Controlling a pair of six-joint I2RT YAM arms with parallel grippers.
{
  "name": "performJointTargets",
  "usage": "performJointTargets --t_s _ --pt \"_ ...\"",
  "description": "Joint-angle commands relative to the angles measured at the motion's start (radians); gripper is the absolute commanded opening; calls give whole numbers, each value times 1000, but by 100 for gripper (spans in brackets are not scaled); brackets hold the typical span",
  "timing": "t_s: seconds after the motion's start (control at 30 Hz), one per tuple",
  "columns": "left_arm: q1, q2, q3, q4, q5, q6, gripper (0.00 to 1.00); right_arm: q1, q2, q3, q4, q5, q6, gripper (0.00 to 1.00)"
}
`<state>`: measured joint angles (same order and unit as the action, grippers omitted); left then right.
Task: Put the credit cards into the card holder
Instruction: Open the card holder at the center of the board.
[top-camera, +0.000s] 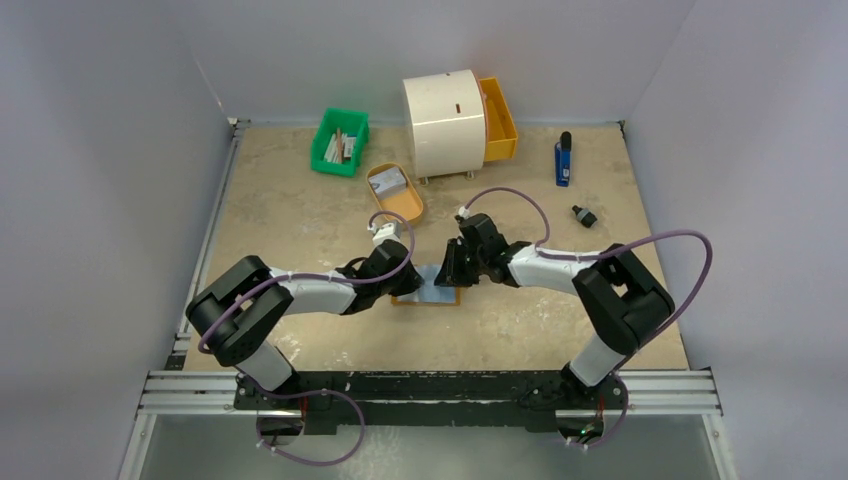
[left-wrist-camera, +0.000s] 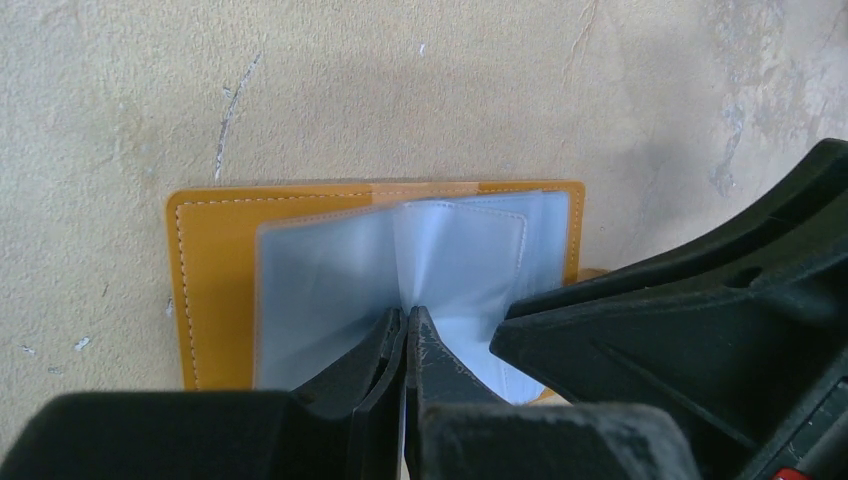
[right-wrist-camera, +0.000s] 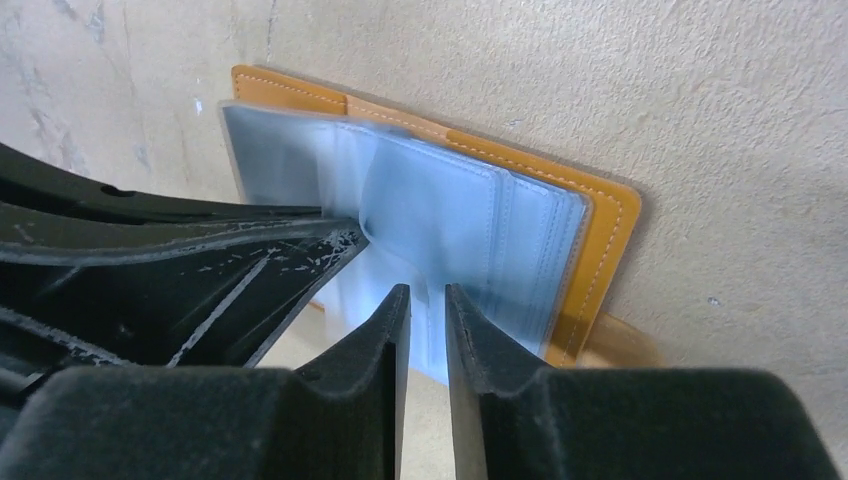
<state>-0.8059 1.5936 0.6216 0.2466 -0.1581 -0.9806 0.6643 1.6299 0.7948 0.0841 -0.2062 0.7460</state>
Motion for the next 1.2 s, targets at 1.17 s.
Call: performJointTargets --t_s 1.17 --pt "1 -250 1 -245 -125 7 33 -6 51 37 233 -206 9 27"
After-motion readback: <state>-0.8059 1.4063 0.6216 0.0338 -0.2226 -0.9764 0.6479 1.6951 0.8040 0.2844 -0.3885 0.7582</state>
